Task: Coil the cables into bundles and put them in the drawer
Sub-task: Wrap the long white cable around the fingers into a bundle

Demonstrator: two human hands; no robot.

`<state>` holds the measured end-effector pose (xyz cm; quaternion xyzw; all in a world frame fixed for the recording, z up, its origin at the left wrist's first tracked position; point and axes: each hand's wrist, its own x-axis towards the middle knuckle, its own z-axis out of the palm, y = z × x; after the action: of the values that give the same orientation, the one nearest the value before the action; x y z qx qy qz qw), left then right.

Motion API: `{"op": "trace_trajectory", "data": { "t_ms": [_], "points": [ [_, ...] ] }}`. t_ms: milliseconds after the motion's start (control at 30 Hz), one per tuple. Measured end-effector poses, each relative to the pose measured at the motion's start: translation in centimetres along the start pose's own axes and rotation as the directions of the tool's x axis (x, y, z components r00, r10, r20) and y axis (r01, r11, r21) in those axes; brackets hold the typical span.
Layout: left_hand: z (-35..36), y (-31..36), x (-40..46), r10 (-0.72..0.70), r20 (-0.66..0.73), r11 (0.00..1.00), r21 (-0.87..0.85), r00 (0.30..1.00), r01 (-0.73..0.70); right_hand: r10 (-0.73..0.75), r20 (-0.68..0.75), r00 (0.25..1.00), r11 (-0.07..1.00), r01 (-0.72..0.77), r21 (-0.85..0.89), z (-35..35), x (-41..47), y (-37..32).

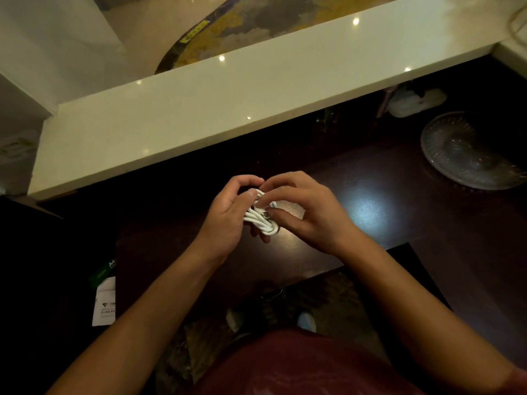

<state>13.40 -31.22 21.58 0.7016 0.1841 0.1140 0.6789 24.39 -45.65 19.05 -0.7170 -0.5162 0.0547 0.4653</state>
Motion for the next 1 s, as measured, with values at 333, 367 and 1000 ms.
{"op": "trace_trajectory", "data": {
  "t_ms": [333,367,1000],
  "points": [
    [-0.3,-0.2,0.6,-0.030,0.050,0.997,-0.067,0.998,0.034,-0.060,-0.087,0.994,0.996,0.053,-0.077,0.5,0.6,-0.1],
    [-0.4,-0.1,0.6,-0.009,0.075,0.998,-0.053,0.997,0.013,-0.050,-0.142,0.989,0.996,0.040,-0.079,0.8,0.5,-0.3],
    [-1.9,0.1,0.5,0.345,0.296,0.321,0.855,0.891,-0.408,0.662,-0.237,0.711,0.604,-0.319,0.730,3.3,0.6,-1.2]
  ]
}}
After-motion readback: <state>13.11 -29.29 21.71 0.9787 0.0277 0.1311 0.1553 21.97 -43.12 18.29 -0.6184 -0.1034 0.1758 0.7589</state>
